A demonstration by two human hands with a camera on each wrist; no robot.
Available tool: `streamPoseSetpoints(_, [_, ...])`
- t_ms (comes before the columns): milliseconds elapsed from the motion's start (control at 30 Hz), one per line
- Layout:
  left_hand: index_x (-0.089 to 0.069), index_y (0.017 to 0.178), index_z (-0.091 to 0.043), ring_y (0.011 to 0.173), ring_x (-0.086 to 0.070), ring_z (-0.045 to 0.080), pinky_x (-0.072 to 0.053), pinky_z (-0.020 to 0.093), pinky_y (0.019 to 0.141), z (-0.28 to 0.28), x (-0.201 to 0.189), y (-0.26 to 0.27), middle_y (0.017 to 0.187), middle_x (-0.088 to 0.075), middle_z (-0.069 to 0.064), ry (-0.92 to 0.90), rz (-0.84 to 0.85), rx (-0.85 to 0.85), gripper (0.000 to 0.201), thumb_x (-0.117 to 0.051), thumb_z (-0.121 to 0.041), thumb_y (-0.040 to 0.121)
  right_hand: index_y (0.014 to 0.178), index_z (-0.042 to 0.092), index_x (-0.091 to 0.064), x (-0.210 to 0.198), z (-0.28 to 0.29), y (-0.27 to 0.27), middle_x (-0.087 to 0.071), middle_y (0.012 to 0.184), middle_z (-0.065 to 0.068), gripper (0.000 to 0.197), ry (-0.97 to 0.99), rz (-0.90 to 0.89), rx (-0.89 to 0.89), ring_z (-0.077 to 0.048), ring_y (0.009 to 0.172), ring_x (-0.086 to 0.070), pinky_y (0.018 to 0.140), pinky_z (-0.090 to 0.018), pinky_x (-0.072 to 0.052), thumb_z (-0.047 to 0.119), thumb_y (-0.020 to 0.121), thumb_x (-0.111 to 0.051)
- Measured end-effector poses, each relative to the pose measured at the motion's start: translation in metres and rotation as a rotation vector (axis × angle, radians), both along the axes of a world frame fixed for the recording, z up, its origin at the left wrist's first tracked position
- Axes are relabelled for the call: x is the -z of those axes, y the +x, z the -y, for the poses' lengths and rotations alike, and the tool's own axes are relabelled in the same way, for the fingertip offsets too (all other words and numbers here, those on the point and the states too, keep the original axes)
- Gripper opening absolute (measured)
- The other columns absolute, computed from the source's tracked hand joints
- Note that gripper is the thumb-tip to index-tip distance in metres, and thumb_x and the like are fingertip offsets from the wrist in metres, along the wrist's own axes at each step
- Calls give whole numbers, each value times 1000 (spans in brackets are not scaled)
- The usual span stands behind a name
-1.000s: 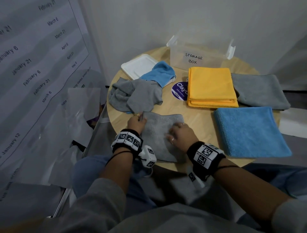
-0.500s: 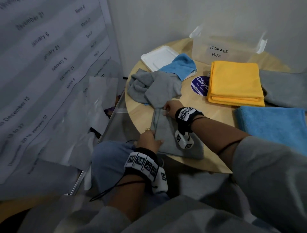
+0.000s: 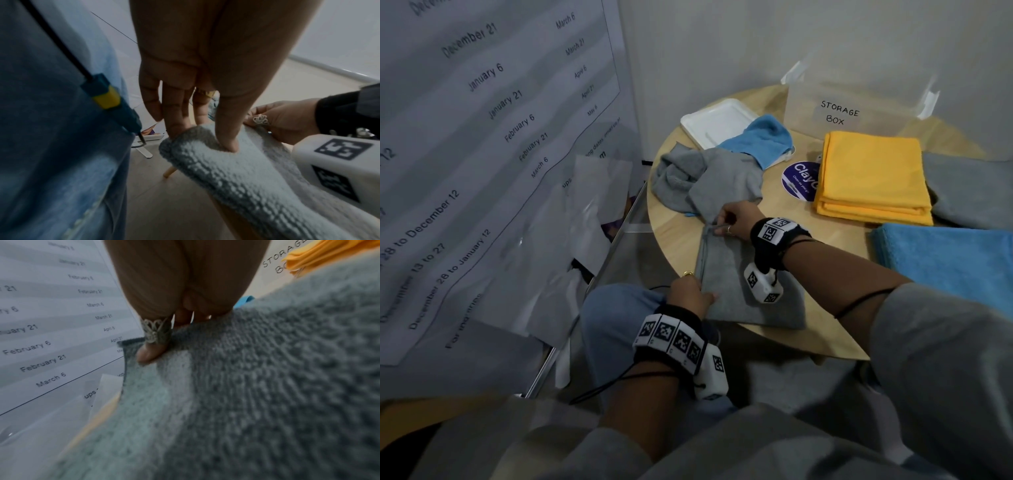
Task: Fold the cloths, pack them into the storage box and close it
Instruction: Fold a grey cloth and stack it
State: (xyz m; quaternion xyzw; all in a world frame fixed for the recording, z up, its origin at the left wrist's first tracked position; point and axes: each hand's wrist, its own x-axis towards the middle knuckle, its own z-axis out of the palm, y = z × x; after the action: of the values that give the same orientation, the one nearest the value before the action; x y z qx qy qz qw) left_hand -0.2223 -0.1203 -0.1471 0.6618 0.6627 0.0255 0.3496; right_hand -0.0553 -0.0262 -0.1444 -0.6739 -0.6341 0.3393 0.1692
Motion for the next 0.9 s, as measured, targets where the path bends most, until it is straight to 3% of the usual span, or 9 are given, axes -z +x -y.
streamPoseSetpoints(133, [-57, 96, -2, 97, -59, 28, -44, 32, 74, -2, 2, -2, 104, -62, 14, -19, -32, 16, 31, -67, -29, 85, 95, 4, -67, 4, -1, -10, -68, 103, -11, 25, -54, 100, -83, -20, 90, -57, 73, -20, -35, 20, 78, -75])
streamPoseSetpoints(233, [-48, 79, -9, 90, -58, 27, -46, 36, 77, -3, 3, -3, 95, -61, 12, -58, -61, 14, 31, -66, -34, 84, 97, 2, -67, 7, -3, -15, -68, 106, -11, 25, -52, 145, -116, -22, 95, -60, 72, -16, -34, 16, 77, -75])
streamPoseSetpoints(333, [-42, 68, -14, 88, -57, 26, -44, 34, 74, -3, 2, -4, 85, -55, 6, -50, -28, -2, 34, -68, -30, 84, 106, 0, -61, 10, -2, -14, -64, 110, -16, 33, -22, 43, -34, -20, 90, -56, 67, -13, -39, 8, 76, -75])
streamPoseSetpoints(400, [-43, 67, -17, 84, -56, 23, -42, 29, 70, -5, -1, -4, 80, -53, 2, 13, 43, -40, 32, -70, -24, 82, 109, 4, -60, 7, -5, -8, -63, 110, -15, 37, -8, 30, 31, -24, 96, -57, 72, -18, -40, 15, 78, -75])
streamPoseSetpoints(467, [-55, 78, -11, 88, -57, 22, -41, 26, 72, -8, -4, -4, 85, -59, 5, 68, 86, -66, 19, -70, -21, 82, 108, 3, -61, 4, -9, -3, -62, 106, -13, 33, -29, 95, 12, -28, 102, -57, 74, -22, -37, 24, 83, -69])
streamPoseSetpoints(533, [-61, 96, -3, 98, -59, 24, -41, 26, 76, -10, -5, -5, 100, -62, 10, 72, 58, -65, 21, -68, -19, 84, 104, 3, -60, 2, -13, -1, -60, 103, -15, 29, -58, 153, -14, -31, 103, -56, 73, -24, -33, 27, 88, -62])
streamPoseSetpoints(600, [-59, 101, -1, 102, -58, 26, -39, 27, 76, -11, -3, -8, 108, -62, 13, 31, 6, -64, 22, -65, -17, 87, 103, 6, -59, 4, -17, -1, -59, 105, -15, 23, -79, 164, -28, -30, 106, -55, 75, -25, -34, 26, 91, -58])
streamPoseSetpoints(767, [-49, 115, -3, 108, -55, 32, -45, 36, 88, -10, -2, -12, 119, -56, 16, -26, -77, -75, 26, -54, -5, 89, 119, 6, -52, 7, -20, -11, -54, 124, -17, 35, -119, 286, -94, -32, 114, -51, 90, -35, -41, 31, 94, -53])
streamPoseSetpoints(900, [-37, 134, -9, 127, -37, 31, -36, 41, 105, -5, -11, 5, 139, -35, 13, 294, -116, -7, 48, -46, 1, 88, 133, 7, -44, -10, -3, -3, -38, 142, -16, 40, 165, 293, -14, -31, 129, -40, 105, -39, -34, 24, 96, -45])
